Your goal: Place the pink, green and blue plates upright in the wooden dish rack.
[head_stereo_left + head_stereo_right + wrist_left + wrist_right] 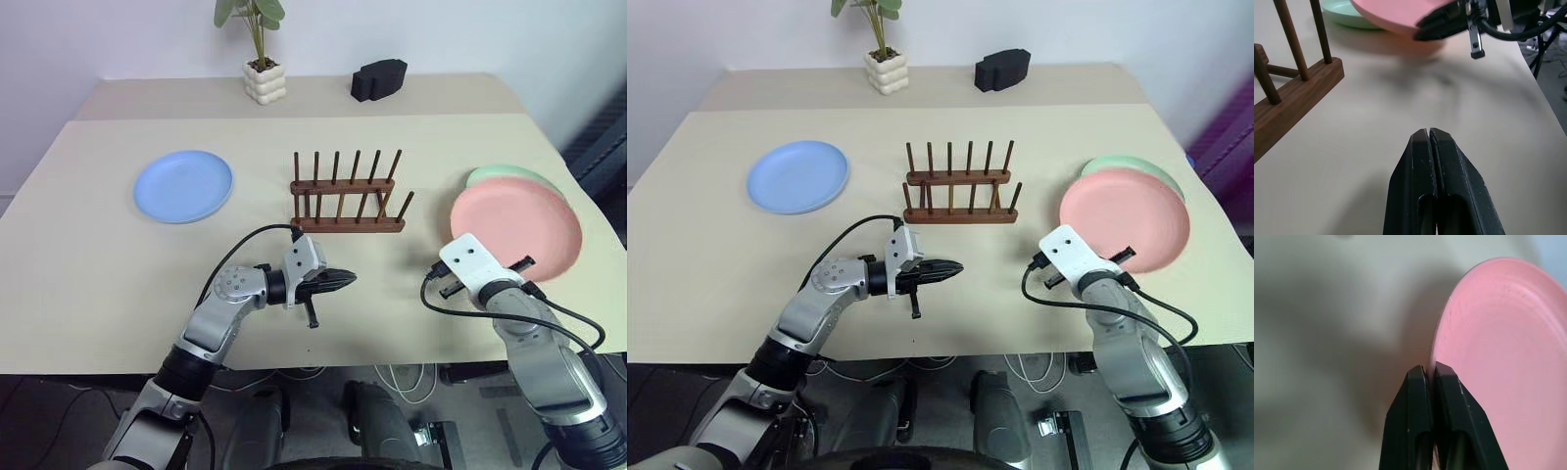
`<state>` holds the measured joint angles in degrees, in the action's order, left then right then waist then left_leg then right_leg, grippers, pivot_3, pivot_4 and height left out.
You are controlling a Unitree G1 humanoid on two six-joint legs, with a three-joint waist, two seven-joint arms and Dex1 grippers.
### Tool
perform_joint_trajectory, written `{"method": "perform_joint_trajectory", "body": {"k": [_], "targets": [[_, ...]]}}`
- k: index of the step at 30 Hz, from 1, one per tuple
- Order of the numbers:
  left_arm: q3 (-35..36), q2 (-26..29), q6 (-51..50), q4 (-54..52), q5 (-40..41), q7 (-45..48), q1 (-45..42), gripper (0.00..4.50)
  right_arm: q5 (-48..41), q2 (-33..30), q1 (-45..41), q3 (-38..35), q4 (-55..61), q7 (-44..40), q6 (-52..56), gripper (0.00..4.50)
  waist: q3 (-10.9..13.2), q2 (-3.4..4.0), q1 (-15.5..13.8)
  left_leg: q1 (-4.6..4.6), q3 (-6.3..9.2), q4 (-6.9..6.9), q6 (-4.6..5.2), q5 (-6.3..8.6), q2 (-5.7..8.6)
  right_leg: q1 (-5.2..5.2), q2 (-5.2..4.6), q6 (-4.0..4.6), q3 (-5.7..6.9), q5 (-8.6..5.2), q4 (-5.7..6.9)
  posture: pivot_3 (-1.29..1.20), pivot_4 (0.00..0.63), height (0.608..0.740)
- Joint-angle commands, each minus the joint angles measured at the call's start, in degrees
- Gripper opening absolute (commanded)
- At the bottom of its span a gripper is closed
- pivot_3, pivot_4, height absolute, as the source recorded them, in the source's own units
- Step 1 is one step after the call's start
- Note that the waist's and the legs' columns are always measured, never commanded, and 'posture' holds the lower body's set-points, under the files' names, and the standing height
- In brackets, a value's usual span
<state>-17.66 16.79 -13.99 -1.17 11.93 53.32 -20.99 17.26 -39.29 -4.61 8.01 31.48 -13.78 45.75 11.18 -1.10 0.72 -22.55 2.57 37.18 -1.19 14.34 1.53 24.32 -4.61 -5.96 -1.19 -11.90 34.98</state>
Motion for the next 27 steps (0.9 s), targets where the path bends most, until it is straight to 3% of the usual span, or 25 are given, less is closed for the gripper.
{"method": "perform_joint_trajectory", "body": {"k": [1, 7, 12, 18, 27], "targets": [[0.7, -0.3, 2.1, -0.8, 0.2, -0.5, -0.2, 0.0, 3.9, -3.6, -4.3, -1.0, 0.7, 0.6, -12.2, 0.05, 0.0, 0.0, 0.0, 0.0, -0.01, 0.0, 0.0, 0.0, 0.0, 0.01, 0.0, 0.0, 0.0, 0.0, 0.0, 0.0, 0.15, 0.731], [1.2, -0.4, 3.3, 0.2, -0.1, -1.6, -0.7, 0.0, -4.8, -3.6, -15.1, -7.8, -10.6, -2.5, -32.2, 0.05, 0.0, -0.05, -0.1, -0.02, -0.03, 0.0, 0.0, 0.0, 0.01, 0.0, 0.0, -0.01, 0.0, 0.0, -0.02, 0.0, 0.15, 0.731], [1.7, -0.2, 3.8, 0.2, -0.3, -2.6, -0.7, 0.0, -19.0, 0.3, -26.3, -12.7, -19.8, -11.2, -35.6, 0.05, 0.0, -0.06, 0.0, -0.03, -0.01, 0.0, 0.01, 0.0, 0.01, 0.0, 0.0, 0.19, -0.01, 0.15, -0.01, 0.0, 0.15, 0.731], [2.3, 0.5, 4.2, -0.9, -0.5, -4.4, 0.2, 0.0, -36.9, 8.5, -34.8, -18.6, -24.7, -17.4, -32.2, 0.05, 0.0, -0.04, 0.0, 0.0, 0.03, -0.05, 0.01, 0.0, -0.01, 0.0, 0.02, 0.17, 0.01, 0.17, 0.03, 0.0, 0.15, 0.731], [3.1, 1.5, 3.8, -3.1, -0.1, -6.3, 1.8, 0.0, -62.8, 13.8, -35.9, -23.6, -20.1, -22.0, -16.5, 0.05, 0.1, 0.01, 0.0, 0.0, 0.33, -0.04, 0.01, 0.0, -0.02, 0.01, -0.01, 0.18, 0.0, 0.18, 0.06, 0.0, 0.15, 0.731]]}}
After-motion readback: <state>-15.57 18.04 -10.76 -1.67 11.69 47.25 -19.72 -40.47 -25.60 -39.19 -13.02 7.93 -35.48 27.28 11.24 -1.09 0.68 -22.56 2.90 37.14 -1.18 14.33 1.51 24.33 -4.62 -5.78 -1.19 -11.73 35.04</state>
